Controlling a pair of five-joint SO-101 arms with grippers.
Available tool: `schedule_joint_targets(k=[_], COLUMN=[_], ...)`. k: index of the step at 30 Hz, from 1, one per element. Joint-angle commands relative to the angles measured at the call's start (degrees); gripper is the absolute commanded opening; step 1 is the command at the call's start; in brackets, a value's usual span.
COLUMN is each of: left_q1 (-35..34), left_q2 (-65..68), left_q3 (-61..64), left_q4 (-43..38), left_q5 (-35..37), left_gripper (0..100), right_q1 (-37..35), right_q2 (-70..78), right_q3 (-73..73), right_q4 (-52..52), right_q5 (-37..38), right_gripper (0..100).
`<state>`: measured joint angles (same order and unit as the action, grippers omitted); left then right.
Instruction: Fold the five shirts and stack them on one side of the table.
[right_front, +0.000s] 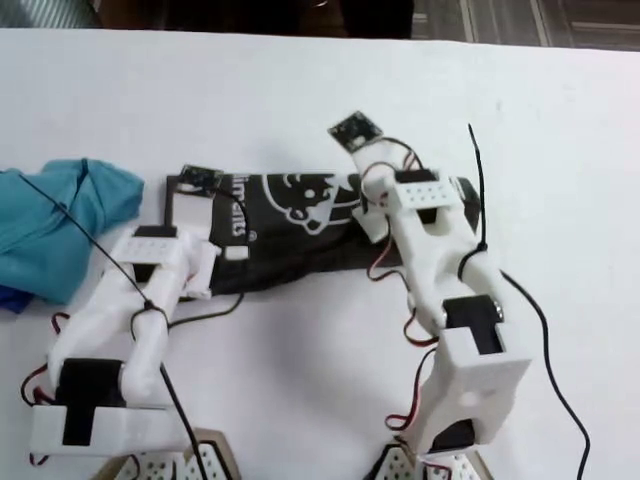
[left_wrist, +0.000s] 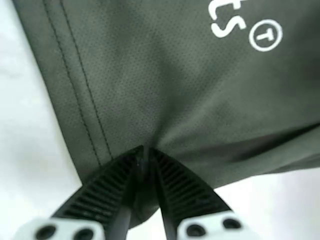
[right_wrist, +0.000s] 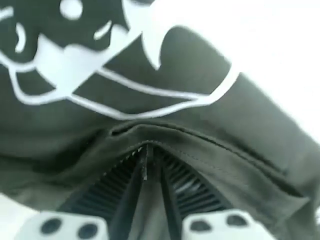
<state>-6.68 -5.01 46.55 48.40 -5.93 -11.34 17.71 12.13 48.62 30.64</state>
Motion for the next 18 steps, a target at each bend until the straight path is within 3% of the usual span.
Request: schedule_joint_targets(k=[1,11,18], left_q1=[-1.05,-1.05,-1.05], left_q2=[-0.62,-0.62,-0.62], left_q3=[-0.04,-0.04,-0.04], left_q4=[-0.97,-0.97,-0.97], left_q5=[0.26,0.26,0.26], left_gripper=[3,3,3], right_q1=[0.48,0.57,1.98], right_q2=[-0.22,-0.66,-6.11], right_q3=[-4.13,-4.92,-4.48], right_q4=[-1.01,-0.92,10.15], right_q5=[-0.35,-0.35,-0.35], right_gripper=[1.9,1.9,1.9])
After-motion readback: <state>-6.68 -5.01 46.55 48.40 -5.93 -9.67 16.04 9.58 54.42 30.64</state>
